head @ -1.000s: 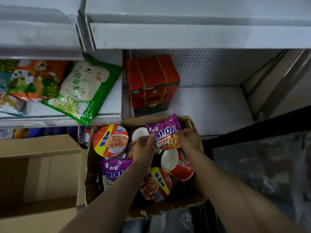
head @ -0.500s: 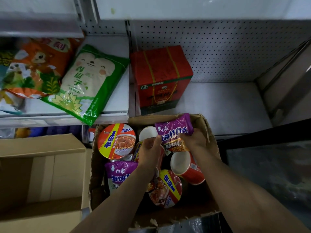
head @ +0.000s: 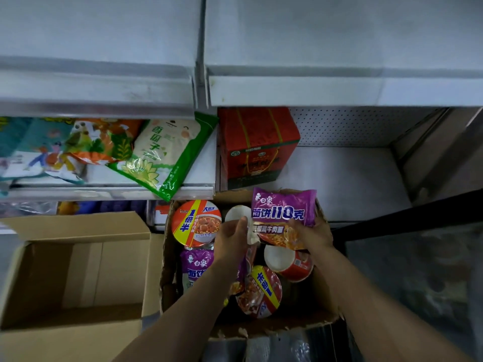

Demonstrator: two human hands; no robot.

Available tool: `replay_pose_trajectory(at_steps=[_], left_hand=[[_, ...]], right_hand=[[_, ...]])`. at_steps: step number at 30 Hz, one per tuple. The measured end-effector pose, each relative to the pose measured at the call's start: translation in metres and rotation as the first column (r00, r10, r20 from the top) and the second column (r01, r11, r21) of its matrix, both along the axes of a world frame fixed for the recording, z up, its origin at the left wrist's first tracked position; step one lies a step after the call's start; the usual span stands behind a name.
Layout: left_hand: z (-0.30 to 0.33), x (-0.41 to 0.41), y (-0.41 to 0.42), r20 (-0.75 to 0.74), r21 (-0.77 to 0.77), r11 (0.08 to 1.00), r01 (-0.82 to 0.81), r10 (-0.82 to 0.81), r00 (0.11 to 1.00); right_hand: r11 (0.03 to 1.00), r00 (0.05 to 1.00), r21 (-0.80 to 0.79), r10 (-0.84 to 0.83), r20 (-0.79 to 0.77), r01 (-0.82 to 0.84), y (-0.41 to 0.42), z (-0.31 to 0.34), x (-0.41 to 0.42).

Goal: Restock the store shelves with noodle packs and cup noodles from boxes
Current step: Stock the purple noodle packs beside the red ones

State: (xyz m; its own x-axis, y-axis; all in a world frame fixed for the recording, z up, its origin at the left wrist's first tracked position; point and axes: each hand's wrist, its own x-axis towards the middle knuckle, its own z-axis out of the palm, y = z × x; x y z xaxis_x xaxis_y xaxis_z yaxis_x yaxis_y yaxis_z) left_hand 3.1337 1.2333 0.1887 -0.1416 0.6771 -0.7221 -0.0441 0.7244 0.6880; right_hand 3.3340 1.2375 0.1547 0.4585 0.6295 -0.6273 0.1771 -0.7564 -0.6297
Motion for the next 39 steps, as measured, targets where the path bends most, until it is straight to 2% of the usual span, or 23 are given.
replay_pose_trajectory(at_steps=[5, 9, 13, 19, 22, 29, 36, 39], left_hand=[[0.061, -0.010, -0.006, -0.007, 0.087, 0.996, -0.019, 0.019, 1.000], [0.112, -0.023, -0.013, 0.050, 0.161, 0.984, -0.079, 0.071, 0.996], [0.170, -0.035, -0.022, 0.110, 0.234, 0.969, -0.076, 0.052, 0.993], [0.253, -0.045, -0.033, 0.168, 0.347, 0.920, -0.180, 0.128, 0.977], [0.286, -0.051, -0.036, 0.215, 0.384, 0.888, -0.252, 0.180, 0.960], [0.363, -0.069, -0.054, 0.284, 0.525, 0.754, -0.395, 0.282, 0.916], [0.421, -0.086, -0.065, 0.350, 0.599, 0.621, -0.506, 0.366, 0.863], [0.440, -0.091, -0.067, 0.348, 0.639, 0.582, -0.504, 0.365, 0.863]], right_hand=[[0.992, 0.946, 0.123, 0.008, -0.324, 0.034, -0.021, 0.086, -0.009], [0.986, 0.914, 0.169, 0.068, -0.400, 0.001, -0.034, 0.149, -0.017], [0.971, 0.880, 0.239, 0.128, -0.457, -0.018, -0.040, 0.207, -0.028], [0.920, 0.897, 0.388, 0.211, -0.387, -0.049, -0.045, 0.287, -0.049], [0.870, 0.916, 0.493, 0.190, -0.353, 0.010, -0.042, 0.323, -0.063], [0.750, 0.940, 0.662, 0.216, -0.262, 0.012, -0.038, 0.398, -0.100], [0.650, 0.926, 0.759, 0.297, -0.232, -0.019, -0.035, 0.450, -0.125], [0.627, 0.920, 0.779, 0.321, -0.225, -0.028, -0.032, 0.466, -0.133]])
